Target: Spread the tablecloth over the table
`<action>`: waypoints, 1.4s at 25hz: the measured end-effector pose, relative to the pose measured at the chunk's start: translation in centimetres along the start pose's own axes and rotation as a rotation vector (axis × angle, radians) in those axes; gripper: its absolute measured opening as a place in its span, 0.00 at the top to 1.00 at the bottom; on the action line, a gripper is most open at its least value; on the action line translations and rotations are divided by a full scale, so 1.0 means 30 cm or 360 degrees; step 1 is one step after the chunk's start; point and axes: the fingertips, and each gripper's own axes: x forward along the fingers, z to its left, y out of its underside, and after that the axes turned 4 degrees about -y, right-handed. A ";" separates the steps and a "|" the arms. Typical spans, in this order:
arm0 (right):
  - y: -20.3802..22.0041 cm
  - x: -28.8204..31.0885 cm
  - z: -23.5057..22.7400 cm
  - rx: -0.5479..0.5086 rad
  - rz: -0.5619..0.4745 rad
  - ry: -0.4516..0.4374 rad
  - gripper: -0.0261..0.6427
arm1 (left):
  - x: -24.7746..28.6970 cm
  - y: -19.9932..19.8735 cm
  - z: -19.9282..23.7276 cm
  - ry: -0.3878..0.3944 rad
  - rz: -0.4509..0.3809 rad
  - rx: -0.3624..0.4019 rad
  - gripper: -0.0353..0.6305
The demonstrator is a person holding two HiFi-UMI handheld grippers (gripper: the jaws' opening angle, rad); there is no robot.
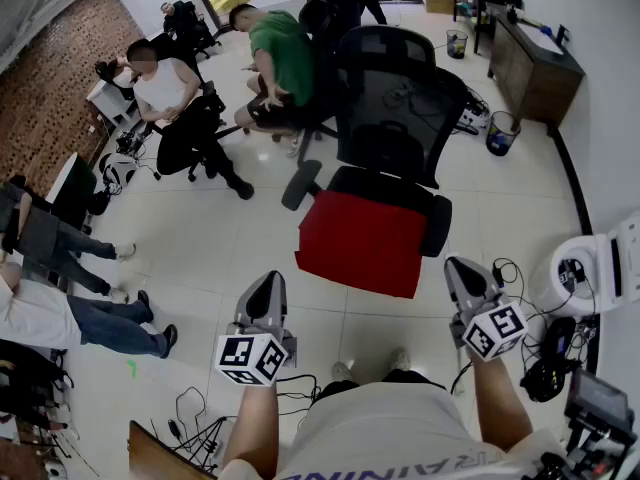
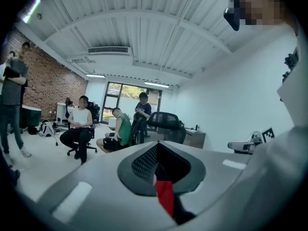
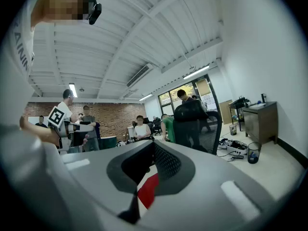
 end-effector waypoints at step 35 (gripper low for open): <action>0.752 0.397 -0.079 0.0107 0.0362 0.0504 0.95 | 0.565 0.777 0.538 0.0255 0.0533 0.0056 0.94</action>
